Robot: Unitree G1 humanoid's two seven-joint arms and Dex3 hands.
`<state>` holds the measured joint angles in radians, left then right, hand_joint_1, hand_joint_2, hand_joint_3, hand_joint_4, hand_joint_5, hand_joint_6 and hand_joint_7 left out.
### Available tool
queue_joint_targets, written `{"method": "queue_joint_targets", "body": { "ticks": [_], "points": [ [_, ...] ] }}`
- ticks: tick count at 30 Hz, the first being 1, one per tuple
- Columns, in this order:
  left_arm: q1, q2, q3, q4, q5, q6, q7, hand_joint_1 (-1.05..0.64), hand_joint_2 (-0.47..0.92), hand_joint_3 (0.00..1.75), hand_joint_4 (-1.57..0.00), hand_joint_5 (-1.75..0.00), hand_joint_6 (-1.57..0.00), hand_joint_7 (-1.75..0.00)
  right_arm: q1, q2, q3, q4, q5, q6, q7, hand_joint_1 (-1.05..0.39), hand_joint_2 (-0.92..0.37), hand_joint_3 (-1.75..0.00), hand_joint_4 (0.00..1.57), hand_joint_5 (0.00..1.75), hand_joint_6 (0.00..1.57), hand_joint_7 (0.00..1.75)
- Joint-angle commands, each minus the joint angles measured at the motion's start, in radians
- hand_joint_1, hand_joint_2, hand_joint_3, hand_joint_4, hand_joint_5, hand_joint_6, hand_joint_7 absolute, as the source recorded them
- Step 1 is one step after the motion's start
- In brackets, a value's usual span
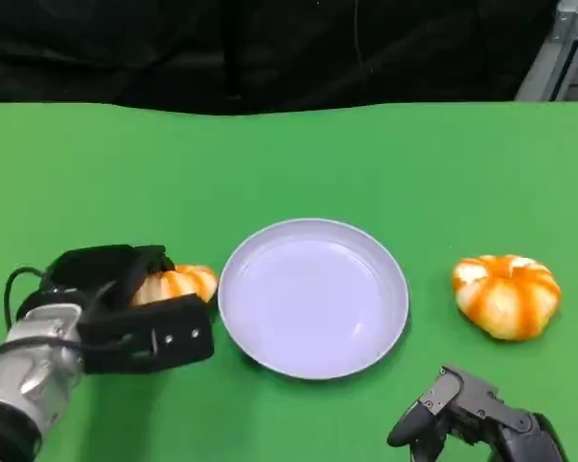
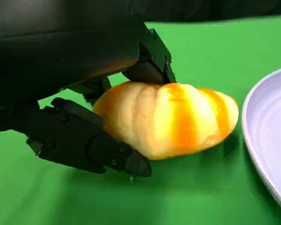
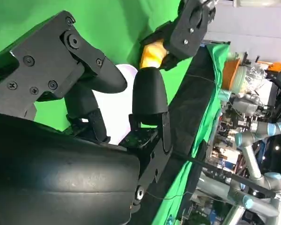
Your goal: Grasp the bread from the table and place it into the plate.
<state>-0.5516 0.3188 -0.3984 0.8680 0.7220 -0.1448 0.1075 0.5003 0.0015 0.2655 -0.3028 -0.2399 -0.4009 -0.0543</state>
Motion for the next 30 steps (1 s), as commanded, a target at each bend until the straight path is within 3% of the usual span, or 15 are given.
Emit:
{"method": "queue_joint_targets", "body": {
  "ticks": [1, 4, 7, 8, 10, 14, 15, 17, 21, 26, 30],
  "points": [
    [0.027, 0.059, -0.015, 0.007, -0.002, -0.059, 0.043, -0.17, 0.92, 0.26, -0.72, -1.74, -0.64, -1.57, -0.005, 0.005, -0.006, 0.014, -0.009, 0.002, -0.021, -0.12, -0.35, -1.41, 0.73, 1.71, 0.67, 1.44],
    [0.039, 0.104, 0.001, -0.040, -0.007, -0.085, 0.082, -0.15, 0.90, 0.34, -0.78, -1.75, -0.61, -1.68, -0.014, 0.006, -0.011, 0.032, -0.023, -0.006, -0.037, -0.12, -0.35, -1.40, 0.73, 1.72, 0.66, 1.44],
    [0.054, 0.131, 0.016, -0.086, -0.017, -0.095, 0.092, -0.15, 0.75, 0.60, -0.81, -1.75, -0.67, -1.53, -0.019, 0.003, -0.014, 0.035, -0.023, -0.005, -0.039, -0.12, -0.35, -1.41, 0.72, 1.72, 0.66, 1.44],
    [0.065, 0.147, 0.025, -0.119, -0.012, -0.092, 0.109, -0.16, 0.74, 0.63, -0.81, -1.75, -0.67, -1.51, -0.023, 0.000, -0.017, 0.035, -0.019, -0.006, -0.037, -0.11, -0.35, -1.41, 0.72, 1.73, 0.66, 1.44],
    [0.083, 0.169, 0.035, -0.165, -0.002, -0.094, 0.145, -0.16, 0.67, 0.64, -0.83, -1.75, -0.80, -1.28, -0.027, -0.003, -0.020, 0.033, -0.015, -0.006, -0.032, -0.11, -0.35, -1.39, 0.73, 1.71, 0.67, 1.43],
    [0.094, 0.177, 0.035, -0.189, -0.001, -0.088, 0.157, -0.16, 0.65, 0.65, -0.83, -1.75, -0.84, -1.20, -0.028, -0.004, -0.021, 0.033, -0.013, -0.006, -0.031, -0.11, -0.36, -1.37, 0.73, 1.71, 0.67, 1.43],
    [0.117, 0.164, 0.045, -0.214, 0.012, -0.122, 0.270, -0.16, 0.65, 0.65, -0.83, -1.75, -0.85, -1.19, -0.031, -0.007, -0.022, 0.031, -0.012, -0.004, -0.028, -0.11, -0.36, -1.37, 0.73, 1.71, 0.67, 1.42],
    [0.146, 0.147, 0.055, -0.242, 0.031, -0.166, 0.419, -0.14, 0.42, 1.06, -0.91, -1.75, -0.78, -1.55, -0.035, -0.010, -0.024, 0.029, -0.011, -0.003, -0.024, -0.09, -0.34, -1.40, 0.74, 1.69, 0.69, 1.41],
    [0.148, 0.108, 0.042, -0.293, 0.040, -0.204, 0.473, -0.11, 0.31, 1.27, -0.94, -1.75, -0.74, -1.71, -0.029, -0.014, -0.023, 0.019, -0.005, -0.001, -0.018, -0.08, -0.32, -1.42, 0.75, 1.69, 0.69, 1.41],
    [0.149, 0.075, 0.040, -0.344, 0.038, -0.229, 0.456, -0.11, 0.27, 1.35, -0.94, -1.75, -0.72, -1.75, -0.020, -0.021, -0.024, -0.001, -0.001, 0.003, -0.008, -0.07, -0.31, -1.45, 0.74, 1.70, 0.70, 1.40],
    [0.084, -0.027, -0.013, -0.325, 0.056, -0.189, 0.399, -0.15, 0.26, 1.36, -0.94, -1.75, -0.73, -1.75, -0.016, -0.018, -0.014, -0.023, 0.001, 0.012, -0.001, -0.10, -0.33, -1.41, 0.72, 1.68, 0.69, 1.41]
  ]
}}
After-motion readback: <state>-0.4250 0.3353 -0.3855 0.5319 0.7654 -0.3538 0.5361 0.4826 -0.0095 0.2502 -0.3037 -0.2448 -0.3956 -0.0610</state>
